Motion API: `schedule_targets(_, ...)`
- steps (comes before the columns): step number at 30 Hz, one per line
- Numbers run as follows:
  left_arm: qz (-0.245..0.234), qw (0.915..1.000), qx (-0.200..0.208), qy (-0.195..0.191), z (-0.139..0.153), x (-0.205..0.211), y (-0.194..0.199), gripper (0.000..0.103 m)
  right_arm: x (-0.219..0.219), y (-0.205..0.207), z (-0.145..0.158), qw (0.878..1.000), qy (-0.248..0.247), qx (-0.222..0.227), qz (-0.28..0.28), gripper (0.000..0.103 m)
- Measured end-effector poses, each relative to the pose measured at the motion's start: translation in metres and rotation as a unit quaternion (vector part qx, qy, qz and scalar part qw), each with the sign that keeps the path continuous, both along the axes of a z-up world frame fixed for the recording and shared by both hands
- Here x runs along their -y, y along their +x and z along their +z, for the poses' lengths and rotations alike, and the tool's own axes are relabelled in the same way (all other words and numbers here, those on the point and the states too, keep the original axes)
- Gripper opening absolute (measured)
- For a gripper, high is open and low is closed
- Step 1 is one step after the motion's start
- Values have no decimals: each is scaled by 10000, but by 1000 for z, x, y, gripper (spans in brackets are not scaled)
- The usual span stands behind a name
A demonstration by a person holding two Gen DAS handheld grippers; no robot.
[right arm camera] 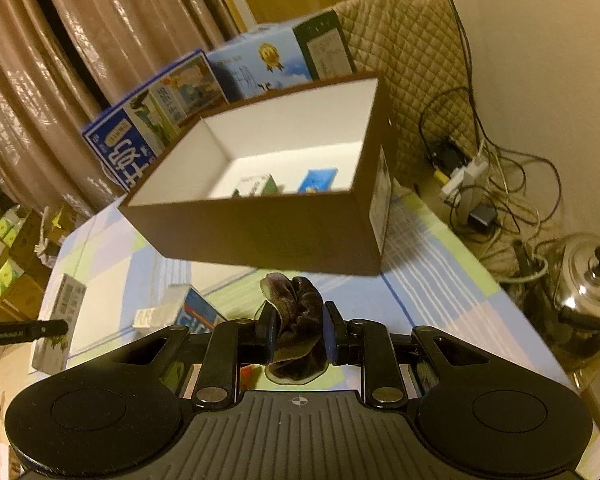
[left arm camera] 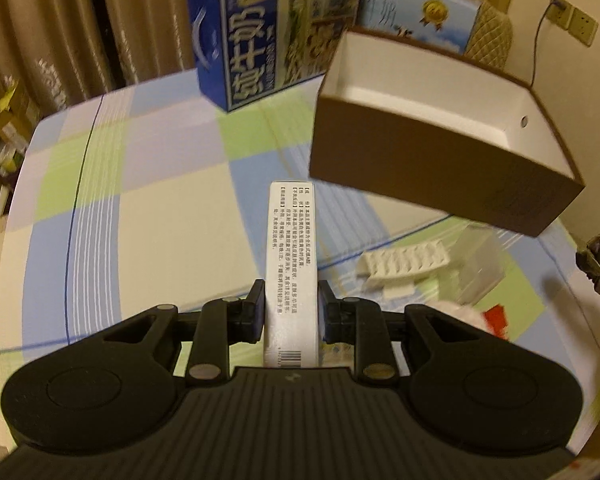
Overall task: Organize objects
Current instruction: 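Lift the white medicine box and brown scrunchie and carry them over the brown box, then release the white medicine box into the brown box with the left tool while the right tool drops the scrunchie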
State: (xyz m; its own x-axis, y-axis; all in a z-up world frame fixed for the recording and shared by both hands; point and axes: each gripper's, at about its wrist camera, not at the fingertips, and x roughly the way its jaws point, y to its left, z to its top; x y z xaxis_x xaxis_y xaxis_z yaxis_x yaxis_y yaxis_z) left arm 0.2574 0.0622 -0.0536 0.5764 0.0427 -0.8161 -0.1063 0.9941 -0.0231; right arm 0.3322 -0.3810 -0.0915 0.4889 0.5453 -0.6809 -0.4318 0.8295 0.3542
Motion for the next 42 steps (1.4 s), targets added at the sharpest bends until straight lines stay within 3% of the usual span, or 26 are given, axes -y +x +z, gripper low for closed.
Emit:
schedule_targets(13, -406, 9979, 454, 226, 40, 36, 53, 21, -17, 27, 34, 9981, 158, 439, 400, 20)
schedule_targets(24, -768, 9939, 706, 345, 61, 70, 115, 21, -33, 75, 53, 9957, 251, 754, 468, 20)
schedule_targets(33, -972, 9934, 589, 165, 55, 92, 182, 21, -52, 125, 51, 9956, 150, 840, 376, 20)
schedule_targets(42, -1045, 9937, 123, 379, 18, 103, 245, 21, -68, 166, 27, 9980, -102, 541, 313, 20)
